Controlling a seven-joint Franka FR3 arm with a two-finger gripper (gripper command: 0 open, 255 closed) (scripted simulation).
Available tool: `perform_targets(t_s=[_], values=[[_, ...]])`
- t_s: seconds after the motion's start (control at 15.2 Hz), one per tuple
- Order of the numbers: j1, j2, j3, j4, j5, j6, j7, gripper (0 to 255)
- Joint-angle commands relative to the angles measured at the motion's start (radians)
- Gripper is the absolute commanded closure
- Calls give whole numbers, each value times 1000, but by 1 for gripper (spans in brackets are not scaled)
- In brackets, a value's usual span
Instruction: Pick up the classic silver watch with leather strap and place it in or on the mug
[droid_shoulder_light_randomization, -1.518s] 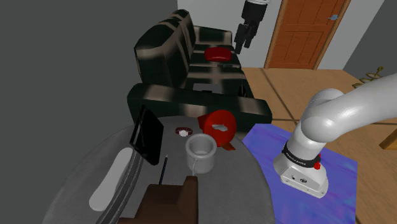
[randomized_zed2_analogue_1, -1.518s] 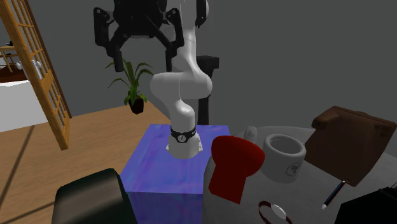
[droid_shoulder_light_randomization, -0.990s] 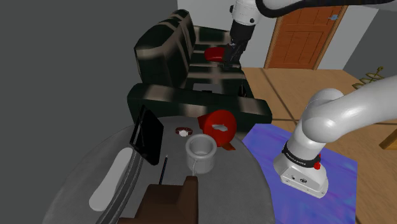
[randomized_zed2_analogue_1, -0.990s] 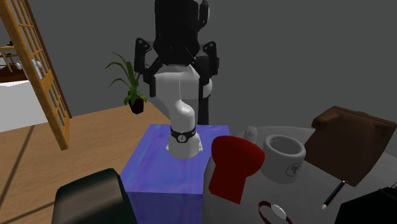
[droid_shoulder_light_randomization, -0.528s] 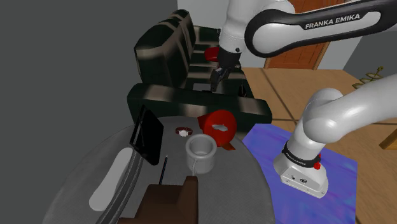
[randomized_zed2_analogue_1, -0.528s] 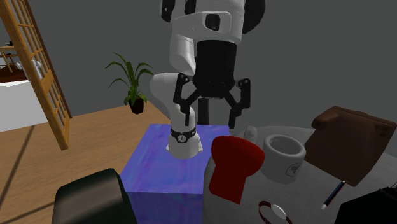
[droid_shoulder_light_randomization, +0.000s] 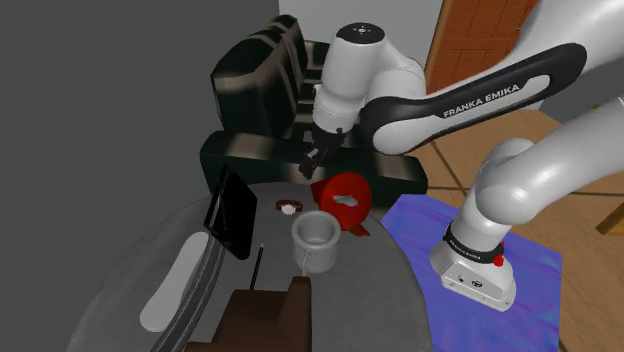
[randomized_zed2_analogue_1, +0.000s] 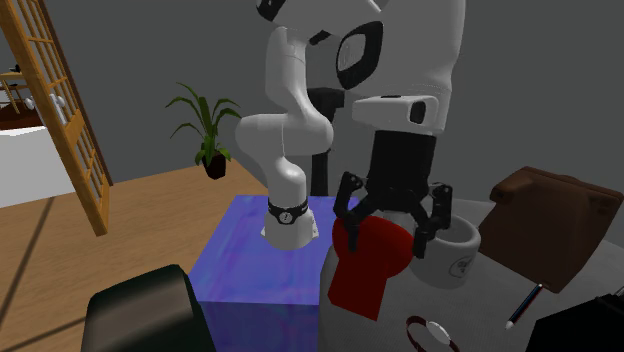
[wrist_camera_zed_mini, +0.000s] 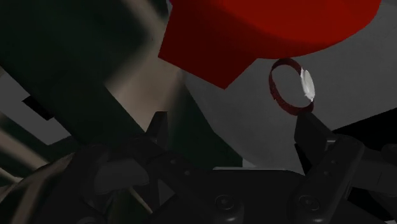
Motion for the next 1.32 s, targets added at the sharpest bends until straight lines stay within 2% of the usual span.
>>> perform_targets(t_s=[0.0, 0.2, 0.46, 0.99, 1.25], values=[[-24, 54, 71, -3, -27, 68, 72, 0], [-95, 152, 199, 18, -105, 156, 200, 0], [-256, 291, 407, 71, -286, 237, 413, 0], [-435, 423, 535, 80, -502, 314, 566, 0], [-434, 423, 535, 80, -502, 314, 566, 0]])
